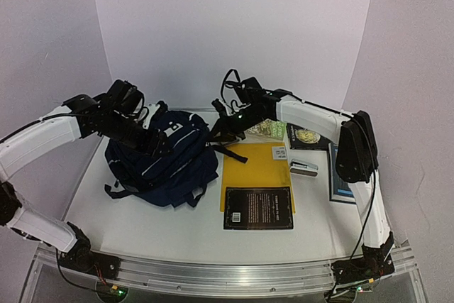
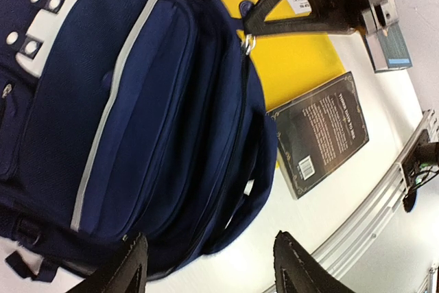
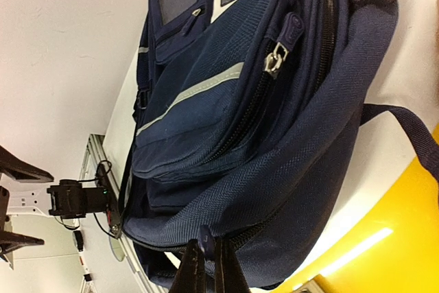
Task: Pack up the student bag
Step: Unzip the student bag at the center of the board, then pick up the files from the center of the board.
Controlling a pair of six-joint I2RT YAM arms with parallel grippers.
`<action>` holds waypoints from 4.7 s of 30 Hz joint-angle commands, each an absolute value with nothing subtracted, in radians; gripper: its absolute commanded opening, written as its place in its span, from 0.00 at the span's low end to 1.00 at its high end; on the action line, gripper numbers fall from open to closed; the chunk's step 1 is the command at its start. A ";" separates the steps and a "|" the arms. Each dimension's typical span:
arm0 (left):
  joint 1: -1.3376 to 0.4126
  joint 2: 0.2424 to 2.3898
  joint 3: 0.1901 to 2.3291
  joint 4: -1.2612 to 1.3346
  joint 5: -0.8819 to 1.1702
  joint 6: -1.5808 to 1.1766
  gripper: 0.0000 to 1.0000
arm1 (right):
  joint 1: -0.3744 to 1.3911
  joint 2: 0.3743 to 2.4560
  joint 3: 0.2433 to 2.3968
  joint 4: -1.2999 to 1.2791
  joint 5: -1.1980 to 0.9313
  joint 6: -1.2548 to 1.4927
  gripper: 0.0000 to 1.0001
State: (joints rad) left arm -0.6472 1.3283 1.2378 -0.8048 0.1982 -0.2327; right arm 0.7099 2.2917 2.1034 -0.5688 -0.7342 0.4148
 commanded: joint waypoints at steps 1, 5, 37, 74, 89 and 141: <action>-0.653 1.422 1.305 -0.744 0.263 -0.216 0.71 | 0.729 2.249 2.127 -0.459 -0.798 0.482 0.00; -0.654 1.486 1.315 -0.705 0.256 -0.208 0.71 | 0.733 2.242 2.125 -0.442 -0.809 0.505 0.00; -0.654 1.153 1.241 -1.032 0.157 -0.290 0.00 | 0.594 2.542 2.331 -0.398 -0.540 0.465 0.00; -0.604 1.626 1.504 -0.820 0.212 -0.358 0.70 | 0.345 1.784 1.388 -0.629 -0.632 0.125 0.92; -0.703 1.988 1.587 -0.573 0.477 -0.561 0.68 | 0.259 1.885 1.262 -0.624 -0.663 0.074 0.81; -0.742 2.360 1.625 -0.448 0.670 -0.670 0.48 | 0.387 1.732 1.015 -0.119 -0.995 0.459 0.22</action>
